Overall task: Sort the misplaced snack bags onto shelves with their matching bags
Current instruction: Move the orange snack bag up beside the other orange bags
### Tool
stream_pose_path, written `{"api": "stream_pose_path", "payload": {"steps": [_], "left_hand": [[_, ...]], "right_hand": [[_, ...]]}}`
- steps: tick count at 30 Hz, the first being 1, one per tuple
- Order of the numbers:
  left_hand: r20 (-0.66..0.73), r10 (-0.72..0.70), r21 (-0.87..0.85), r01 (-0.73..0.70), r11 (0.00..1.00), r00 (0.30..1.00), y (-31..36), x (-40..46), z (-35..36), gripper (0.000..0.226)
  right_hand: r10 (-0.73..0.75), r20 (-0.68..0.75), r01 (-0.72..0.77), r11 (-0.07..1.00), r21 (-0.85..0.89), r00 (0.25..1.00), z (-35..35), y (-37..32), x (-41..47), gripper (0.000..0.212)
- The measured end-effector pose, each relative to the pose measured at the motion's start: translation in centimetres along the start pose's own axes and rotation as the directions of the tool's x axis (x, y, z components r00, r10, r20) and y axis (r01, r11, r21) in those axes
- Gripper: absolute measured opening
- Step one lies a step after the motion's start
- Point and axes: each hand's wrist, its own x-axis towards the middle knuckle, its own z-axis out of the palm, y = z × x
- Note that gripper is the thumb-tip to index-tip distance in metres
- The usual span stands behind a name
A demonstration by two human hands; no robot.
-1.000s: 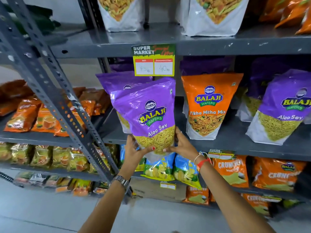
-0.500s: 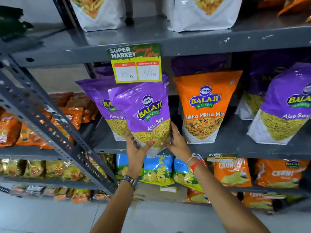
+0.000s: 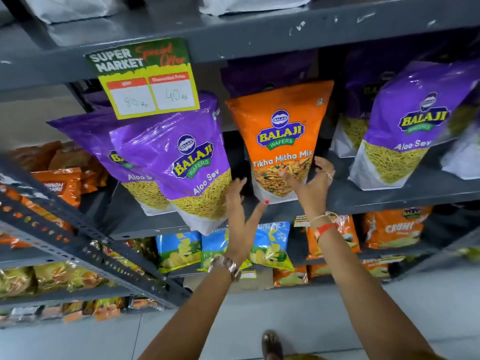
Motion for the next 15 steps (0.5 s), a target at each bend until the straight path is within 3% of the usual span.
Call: {"api": "stream_pose_path", "payload": {"steps": [3, 6, 9, 15], "left_hand": [[0.126, -0.136, -0.162, 0.155, 0.975, 0.983, 0.2, 3.5, 1.8, 0.075], [0.174, -0.199, -0.225, 0.235, 0.945, 0.965, 0.5, 6.3, 2.7, 0.065], [0.201, -0.198, -0.153, 0.230, 0.961, 0.959, 0.5, 6.9, 2.7, 0.047], [0.236, -0.173, -0.119, 0.205, 0.971, 0.956, 2.3, 4.4, 1.9, 0.044]], "right_hand": [[0.130, 0.230, -0.155, 0.983, 0.094, 0.965, -0.6, -0.2, 1.6, 0.090], [0.171, 0.362, -0.204, 0.977, 0.054, 0.916, -1.0, 0.0, 2.4, 0.080], [0.193, 0.363, -0.210, 0.978, 0.008, 0.911, -1.4, 0.2, 2.3, 0.078], [0.172, 0.265, -0.182, 0.983, 0.015, 0.949, -3.2, -0.1, -0.7, 0.071]]}}
